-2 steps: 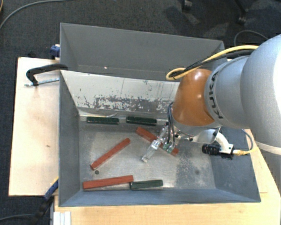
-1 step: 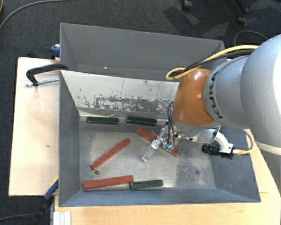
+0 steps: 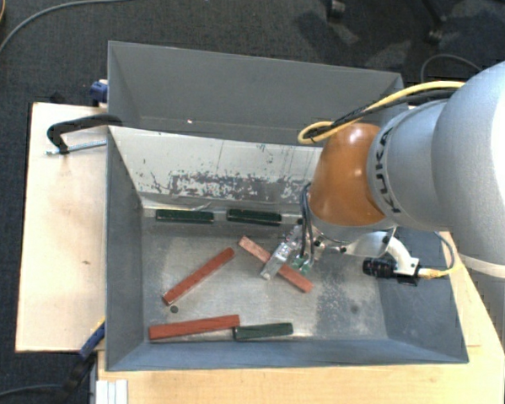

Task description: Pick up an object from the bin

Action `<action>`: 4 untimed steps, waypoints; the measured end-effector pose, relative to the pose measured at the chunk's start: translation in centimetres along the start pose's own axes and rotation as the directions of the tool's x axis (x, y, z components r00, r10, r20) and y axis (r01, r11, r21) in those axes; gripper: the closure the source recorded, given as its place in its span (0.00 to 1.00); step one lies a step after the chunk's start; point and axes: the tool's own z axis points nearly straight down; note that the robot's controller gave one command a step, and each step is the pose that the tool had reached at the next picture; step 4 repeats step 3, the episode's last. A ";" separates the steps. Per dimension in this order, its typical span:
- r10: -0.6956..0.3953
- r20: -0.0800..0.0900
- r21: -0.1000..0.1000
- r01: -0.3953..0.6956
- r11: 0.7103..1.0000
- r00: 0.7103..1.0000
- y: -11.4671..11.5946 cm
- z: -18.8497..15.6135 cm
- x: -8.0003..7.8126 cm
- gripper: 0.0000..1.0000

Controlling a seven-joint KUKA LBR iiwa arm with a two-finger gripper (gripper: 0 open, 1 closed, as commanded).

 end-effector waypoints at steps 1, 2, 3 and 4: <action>-0.001 0.007 -0.004 0.002 1.000 1.000 0.1 -2.6 -0.1 1.00; -0.003 0.010 -0.006 0.003 1.000 1.000 0.3 -8.6 -0.3 1.00; -0.005 0.007 -0.004 0.005 1.000 1.000 0.5 -10.1 -0.4 1.00; -0.005 0.007 -0.004 0.005 1.000 1.000 0.5 -10.1 -0.4 1.00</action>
Offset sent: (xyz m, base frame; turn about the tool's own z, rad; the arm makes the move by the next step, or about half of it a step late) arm 0.0000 -0.0001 0.0242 0.0000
